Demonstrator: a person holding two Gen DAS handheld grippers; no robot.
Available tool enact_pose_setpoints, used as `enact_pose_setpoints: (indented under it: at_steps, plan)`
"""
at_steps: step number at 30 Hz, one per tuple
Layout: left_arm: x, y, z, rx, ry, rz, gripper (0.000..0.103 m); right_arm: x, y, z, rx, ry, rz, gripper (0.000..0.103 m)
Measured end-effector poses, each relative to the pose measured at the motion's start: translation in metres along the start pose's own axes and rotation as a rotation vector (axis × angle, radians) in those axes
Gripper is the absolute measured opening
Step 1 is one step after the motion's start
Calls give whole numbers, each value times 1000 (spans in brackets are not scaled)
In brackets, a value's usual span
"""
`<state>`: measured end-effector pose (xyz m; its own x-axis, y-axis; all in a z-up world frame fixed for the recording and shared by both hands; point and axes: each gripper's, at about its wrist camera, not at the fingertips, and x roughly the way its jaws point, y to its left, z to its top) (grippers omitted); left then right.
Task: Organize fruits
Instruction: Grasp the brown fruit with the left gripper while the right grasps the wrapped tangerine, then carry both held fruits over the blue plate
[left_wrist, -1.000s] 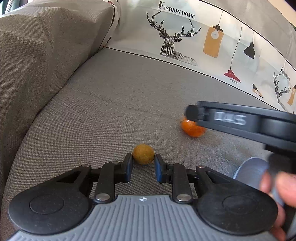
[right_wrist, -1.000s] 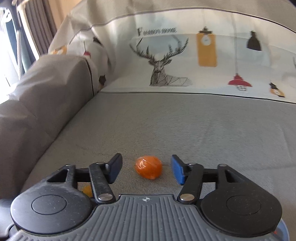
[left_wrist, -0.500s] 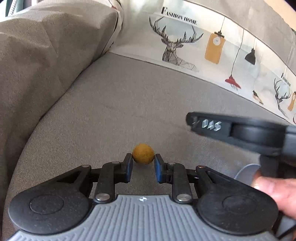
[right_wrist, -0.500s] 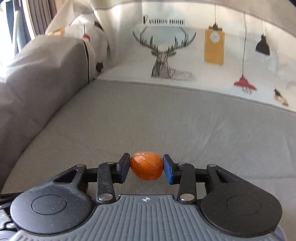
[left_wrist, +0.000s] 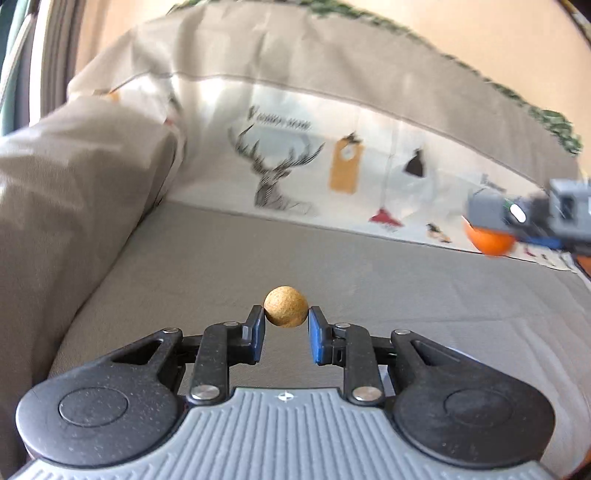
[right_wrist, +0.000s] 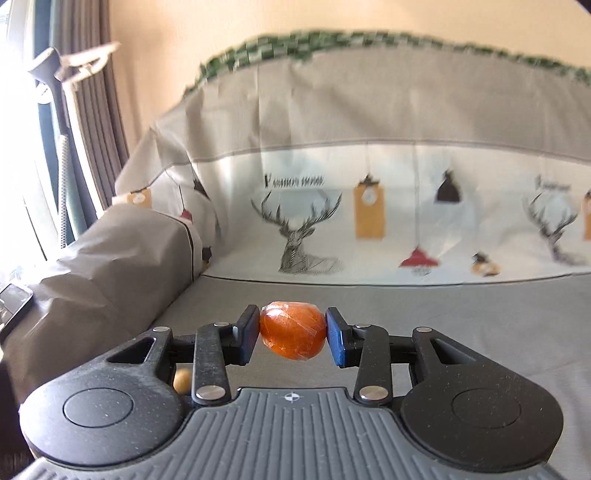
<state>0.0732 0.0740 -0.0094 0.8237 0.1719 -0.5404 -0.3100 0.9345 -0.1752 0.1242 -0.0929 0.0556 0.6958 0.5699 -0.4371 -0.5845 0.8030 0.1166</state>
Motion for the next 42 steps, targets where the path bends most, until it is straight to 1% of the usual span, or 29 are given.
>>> enact_pose_setpoints:
  at_steps: [2,5,8,11,16,17,19,21,26,31,42]
  plan:
    - [-10,-4,-1,1,-12,-22,27,-27,-6,-9,0,-15,-14,41]
    - [-31,-9,-6,1,-31,-55,27,-55,-19,-32,44,-12,-44,41]
    - [-47,-17,-10,13,-50,-94,27,-72,-35,-58,100,15,-75,41]
    - [-64,-26,-17,36,-61,-118,28,-85,-48,-74,140,19,-89,41]
    - [-80,-38,-29,56,-45,-146,27,-102,-54,-94,124,-9,-81,41]
    - [-81,-39,-31,56,-39,-150,27,-103,-55,-100,120,-9,-79,41]
    - [-81,-40,-32,56,-31,-154,27,-100,-56,-103,126,19,-86,41]
    - [-80,-42,-34,59,-29,-153,27,-102,-58,-104,122,6,-85,41]
    - [-73,-46,-35,73,-15,-153,27,-100,-67,-105,169,10,-98,41]
    - [-67,-50,-37,98,-7,-152,28,-94,-65,-106,157,18,-95,41]
    - [-45,-55,-41,110,33,-161,27,-80,-70,-106,170,36,-92,41]
